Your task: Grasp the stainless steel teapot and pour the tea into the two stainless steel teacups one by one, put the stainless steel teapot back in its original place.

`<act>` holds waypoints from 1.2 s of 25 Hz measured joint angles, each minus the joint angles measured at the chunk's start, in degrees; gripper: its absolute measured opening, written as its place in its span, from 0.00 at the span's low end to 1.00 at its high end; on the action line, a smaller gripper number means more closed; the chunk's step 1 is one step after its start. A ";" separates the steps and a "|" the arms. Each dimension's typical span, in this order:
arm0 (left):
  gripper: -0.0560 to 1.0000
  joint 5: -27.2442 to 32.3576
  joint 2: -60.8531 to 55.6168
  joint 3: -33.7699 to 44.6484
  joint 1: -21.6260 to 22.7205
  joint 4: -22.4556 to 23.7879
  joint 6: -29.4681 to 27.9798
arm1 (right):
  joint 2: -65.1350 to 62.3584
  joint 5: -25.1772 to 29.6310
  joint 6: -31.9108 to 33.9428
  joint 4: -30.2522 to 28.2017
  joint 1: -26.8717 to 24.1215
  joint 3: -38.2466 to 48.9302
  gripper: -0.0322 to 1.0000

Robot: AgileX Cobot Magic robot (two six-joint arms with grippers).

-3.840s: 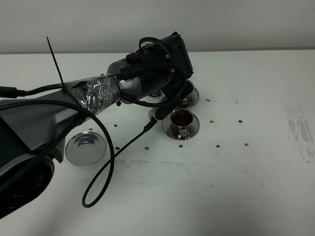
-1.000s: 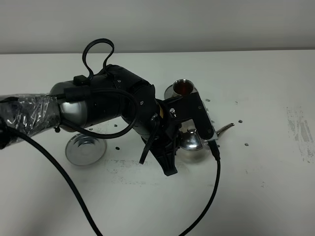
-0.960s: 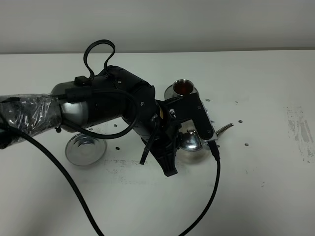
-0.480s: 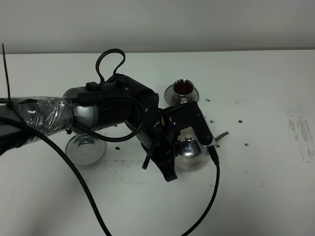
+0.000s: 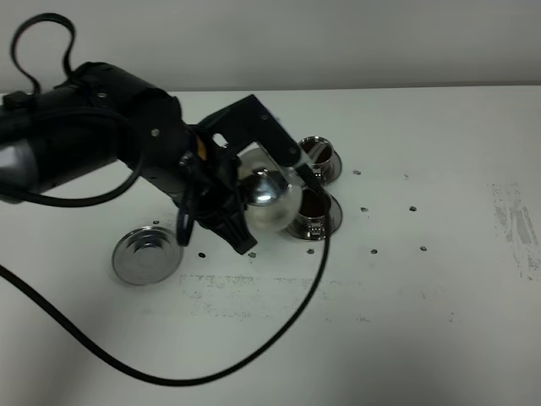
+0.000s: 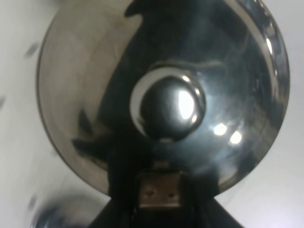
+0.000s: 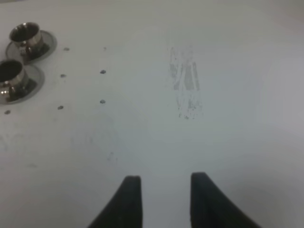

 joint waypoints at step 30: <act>0.25 -4.50 -3.80 17.88 16.36 3.18 -15.17 | 0.00 0.00 0.00 0.00 0.00 0.00 0.30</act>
